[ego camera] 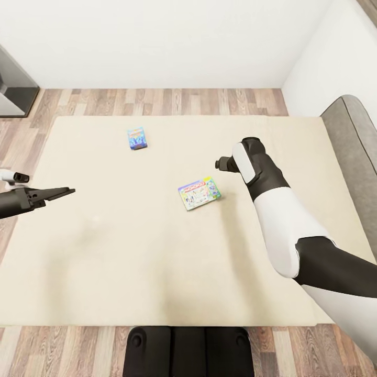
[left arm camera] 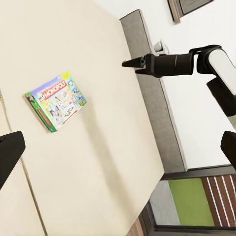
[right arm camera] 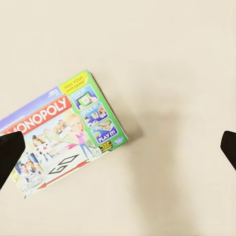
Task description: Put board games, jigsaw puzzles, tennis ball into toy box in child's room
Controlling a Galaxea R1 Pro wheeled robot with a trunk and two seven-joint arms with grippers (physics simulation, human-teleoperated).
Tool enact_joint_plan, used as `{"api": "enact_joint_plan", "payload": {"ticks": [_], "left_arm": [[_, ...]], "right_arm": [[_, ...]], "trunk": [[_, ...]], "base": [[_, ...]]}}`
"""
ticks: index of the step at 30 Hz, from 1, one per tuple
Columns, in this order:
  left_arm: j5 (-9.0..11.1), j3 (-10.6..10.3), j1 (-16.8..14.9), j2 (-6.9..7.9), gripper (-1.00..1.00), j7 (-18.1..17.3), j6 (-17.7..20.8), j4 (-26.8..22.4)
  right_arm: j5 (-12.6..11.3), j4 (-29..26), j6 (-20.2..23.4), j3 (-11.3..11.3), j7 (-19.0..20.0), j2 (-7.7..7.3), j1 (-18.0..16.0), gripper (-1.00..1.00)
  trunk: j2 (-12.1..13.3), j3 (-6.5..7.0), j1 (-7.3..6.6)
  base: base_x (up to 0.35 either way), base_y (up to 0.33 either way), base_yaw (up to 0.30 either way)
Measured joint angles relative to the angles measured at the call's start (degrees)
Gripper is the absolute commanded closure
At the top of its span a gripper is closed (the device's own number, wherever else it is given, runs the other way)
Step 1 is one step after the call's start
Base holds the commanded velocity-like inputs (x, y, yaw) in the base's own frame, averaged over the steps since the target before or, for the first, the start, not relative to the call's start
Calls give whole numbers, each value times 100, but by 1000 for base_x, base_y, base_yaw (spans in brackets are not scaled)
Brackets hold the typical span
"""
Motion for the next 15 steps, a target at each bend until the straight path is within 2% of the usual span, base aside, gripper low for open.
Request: {"api": "enact_joint_plan", "payload": {"ticks": [10, 15], "left_arm": [[-8, 0, -181, 40, -100, 0, 0, -8], [-5, 0, -313, 117, -100, 0, 0, -16]], "right_arm": [[0, -12, 0, 5, -3, 0, -13, -100], [1, -80, 44, 6, -3, 0, -38, -100]], "trunk": [[0, -94, 0], [0, -142, 0]], "base": [[0, 0, 0], [0, 0, 0]]}}
